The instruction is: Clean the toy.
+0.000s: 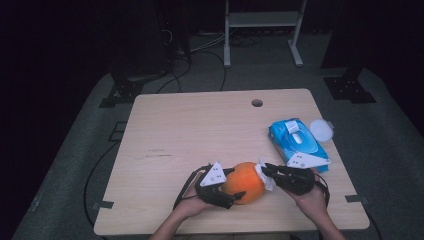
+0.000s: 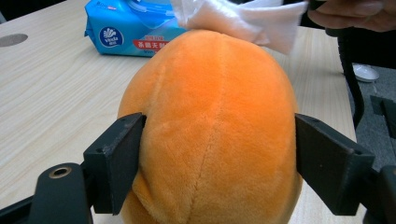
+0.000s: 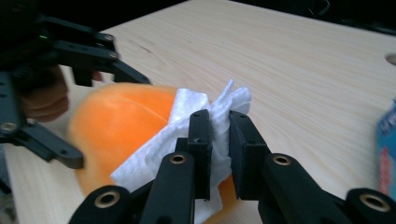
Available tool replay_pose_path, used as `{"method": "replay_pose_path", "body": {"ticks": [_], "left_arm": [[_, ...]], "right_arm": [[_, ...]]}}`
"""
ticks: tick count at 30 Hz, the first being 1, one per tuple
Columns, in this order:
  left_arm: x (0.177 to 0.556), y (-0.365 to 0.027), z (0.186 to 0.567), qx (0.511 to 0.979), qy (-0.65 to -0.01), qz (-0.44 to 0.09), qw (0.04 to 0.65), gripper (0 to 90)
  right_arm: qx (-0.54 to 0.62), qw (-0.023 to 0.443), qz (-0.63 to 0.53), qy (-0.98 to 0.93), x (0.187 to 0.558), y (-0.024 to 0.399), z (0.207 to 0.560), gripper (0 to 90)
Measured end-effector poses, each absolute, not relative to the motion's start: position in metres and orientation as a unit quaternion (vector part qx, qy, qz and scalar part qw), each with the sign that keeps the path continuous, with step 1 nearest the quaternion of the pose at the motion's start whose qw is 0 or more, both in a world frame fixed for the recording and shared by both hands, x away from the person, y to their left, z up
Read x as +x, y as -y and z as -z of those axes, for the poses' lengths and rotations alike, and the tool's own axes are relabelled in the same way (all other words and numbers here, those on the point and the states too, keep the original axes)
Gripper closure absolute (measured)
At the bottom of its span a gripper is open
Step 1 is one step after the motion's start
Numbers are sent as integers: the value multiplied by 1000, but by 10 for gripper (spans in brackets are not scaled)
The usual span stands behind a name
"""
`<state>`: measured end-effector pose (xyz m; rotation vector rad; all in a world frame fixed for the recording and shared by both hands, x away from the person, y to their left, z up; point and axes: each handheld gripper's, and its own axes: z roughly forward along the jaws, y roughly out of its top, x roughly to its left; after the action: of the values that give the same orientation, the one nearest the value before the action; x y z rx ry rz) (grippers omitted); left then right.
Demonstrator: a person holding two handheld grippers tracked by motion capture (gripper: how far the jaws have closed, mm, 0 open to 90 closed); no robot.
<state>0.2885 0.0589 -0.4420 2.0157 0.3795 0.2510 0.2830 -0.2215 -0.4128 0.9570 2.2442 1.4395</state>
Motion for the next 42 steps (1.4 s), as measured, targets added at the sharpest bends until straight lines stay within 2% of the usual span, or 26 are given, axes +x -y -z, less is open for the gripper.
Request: {"method": "replay_pose_path", "body": {"ticks": [3,8,10,21,25,32,38,40,42], "left_arm": [[288,-57,442,840,-159,-107,508,188],[289,-58,443,839,-161,-103,510,184],[290,-61,444,840,-161,-101,508,185],[289,-62,443,845,-153,-103,502,185],[289,-59,443,844,-160,-104,501,170],[282,-48,445,854,-145,-132,483,112],[287,-55,441,846,-148,-119,498,162],[289,-57,441,837,-159,-104,513,203],[288,-56,440,835,-163,-111,514,237]], "right_arm": [[348,146,-506,-775,284,223,414,790],[315,139,-531,-774,272,201,406,787],[305,158,-520,-782,271,197,405,783],[382,128,-497,-768,295,240,423,788],[357,151,-500,-774,288,225,414,793],[335,142,-520,-773,286,201,407,789],[369,152,-500,-768,295,219,412,787],[376,143,-503,-765,295,226,414,790],[373,145,-506,-764,291,226,411,794]]}}
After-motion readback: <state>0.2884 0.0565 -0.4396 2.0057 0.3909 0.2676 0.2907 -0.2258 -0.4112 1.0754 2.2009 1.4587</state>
